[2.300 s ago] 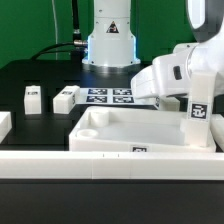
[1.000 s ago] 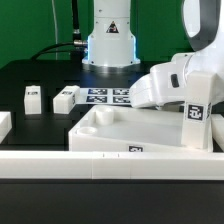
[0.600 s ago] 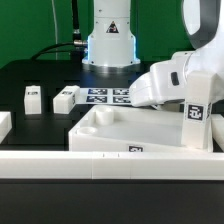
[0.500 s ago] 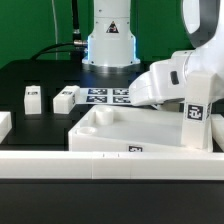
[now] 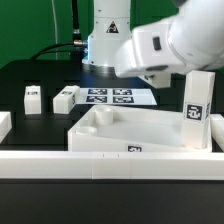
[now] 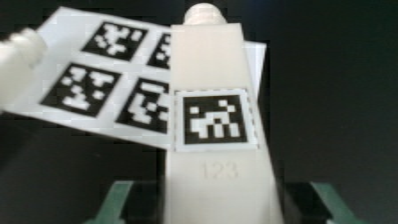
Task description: Assemble desk
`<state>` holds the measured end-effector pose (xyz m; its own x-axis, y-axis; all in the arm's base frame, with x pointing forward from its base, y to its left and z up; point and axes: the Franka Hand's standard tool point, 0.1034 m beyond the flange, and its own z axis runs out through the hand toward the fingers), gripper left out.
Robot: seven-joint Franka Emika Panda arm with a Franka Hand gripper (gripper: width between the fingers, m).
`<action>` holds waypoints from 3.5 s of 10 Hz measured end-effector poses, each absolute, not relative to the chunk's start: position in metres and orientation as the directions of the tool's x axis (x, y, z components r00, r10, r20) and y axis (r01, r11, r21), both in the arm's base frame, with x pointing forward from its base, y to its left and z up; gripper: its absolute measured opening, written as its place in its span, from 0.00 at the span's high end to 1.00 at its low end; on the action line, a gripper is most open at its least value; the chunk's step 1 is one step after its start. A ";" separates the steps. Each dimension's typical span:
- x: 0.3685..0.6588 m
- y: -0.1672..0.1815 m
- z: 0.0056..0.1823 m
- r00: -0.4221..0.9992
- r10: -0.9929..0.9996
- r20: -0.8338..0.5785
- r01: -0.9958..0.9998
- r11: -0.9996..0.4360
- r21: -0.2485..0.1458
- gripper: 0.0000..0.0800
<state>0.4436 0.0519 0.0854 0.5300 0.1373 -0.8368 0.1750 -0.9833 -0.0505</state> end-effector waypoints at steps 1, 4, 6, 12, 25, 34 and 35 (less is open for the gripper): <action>0.446 0.052 0.082 0.551 0.140 -0.823 0.177 -0.983 -0.049 0.64; 0.459 0.052 0.081 0.649 0.158 -0.745 0.185 -0.982 -0.047 0.64; 0.472 0.042 0.106 0.709 0.159 -0.687 0.172 -0.984 -0.050 0.64; 0.507 0.031 0.130 0.906 0.161 -0.391 0.163 -0.986 -0.027 0.64; 0.570 -0.009 0.165 0.952 0.007 0.305 0.020 -0.999 -0.042 0.64; 0.581 -0.064 0.154 0.913 0.056 0.405 0.038 -0.998 0.053 0.64; 0.581 -0.058 0.153 0.913 0.060 0.404 0.043 -0.998 0.051 0.64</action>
Offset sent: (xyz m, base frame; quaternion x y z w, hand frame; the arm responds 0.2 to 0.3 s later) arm 0.0000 0.0000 0.0000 0.0000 0.1938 0.0000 0.9810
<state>0.5815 -0.0577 0.1535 0.9126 0.0603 0.4043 0.0435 -0.9978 0.0507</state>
